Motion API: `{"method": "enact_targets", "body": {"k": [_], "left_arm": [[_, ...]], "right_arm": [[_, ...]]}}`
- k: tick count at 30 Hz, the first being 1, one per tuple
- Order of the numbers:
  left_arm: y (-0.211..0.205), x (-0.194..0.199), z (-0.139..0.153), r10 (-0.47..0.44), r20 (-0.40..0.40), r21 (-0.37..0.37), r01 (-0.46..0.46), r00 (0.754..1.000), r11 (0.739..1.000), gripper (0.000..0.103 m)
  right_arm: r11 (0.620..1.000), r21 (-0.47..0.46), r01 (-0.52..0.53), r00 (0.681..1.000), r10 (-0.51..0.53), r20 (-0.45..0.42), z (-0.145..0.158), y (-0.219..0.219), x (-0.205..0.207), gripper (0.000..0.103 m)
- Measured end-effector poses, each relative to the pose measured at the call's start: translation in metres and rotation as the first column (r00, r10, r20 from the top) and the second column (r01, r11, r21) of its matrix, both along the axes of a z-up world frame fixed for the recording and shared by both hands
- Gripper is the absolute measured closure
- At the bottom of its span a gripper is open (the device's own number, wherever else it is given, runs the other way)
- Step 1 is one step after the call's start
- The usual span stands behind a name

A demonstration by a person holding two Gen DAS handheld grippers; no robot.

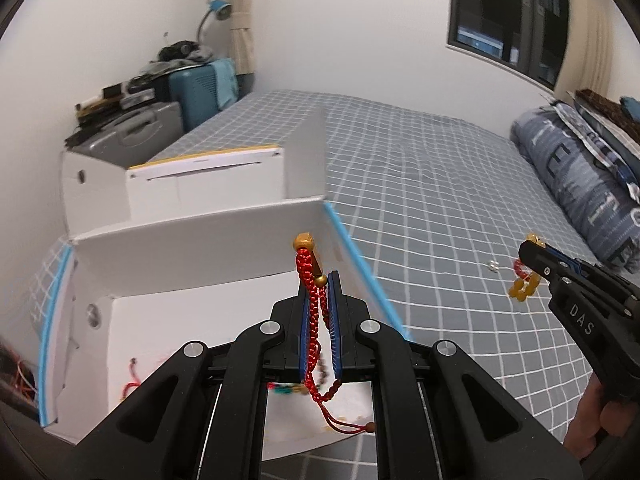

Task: Organize jewelry
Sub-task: 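Lift both held items and carry them over the white box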

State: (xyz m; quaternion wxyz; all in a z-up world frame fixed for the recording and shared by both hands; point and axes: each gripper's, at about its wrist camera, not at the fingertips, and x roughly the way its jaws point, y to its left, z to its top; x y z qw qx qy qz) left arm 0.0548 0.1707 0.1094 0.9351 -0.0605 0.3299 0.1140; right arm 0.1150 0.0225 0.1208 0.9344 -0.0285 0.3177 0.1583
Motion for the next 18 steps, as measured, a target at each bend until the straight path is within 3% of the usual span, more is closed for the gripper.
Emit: {"method": "enact_targets", "body": {"k": [18], "left_arm": [[0.094,-0.058,0.004,0.207,0.016,0.03,-0.208,0.978,0.978,0.095]], "right_arm": [[0.977,0.03,-0.211,0.977,0.21,0.035,0.007,0.116,-0.029,0.094]]}}
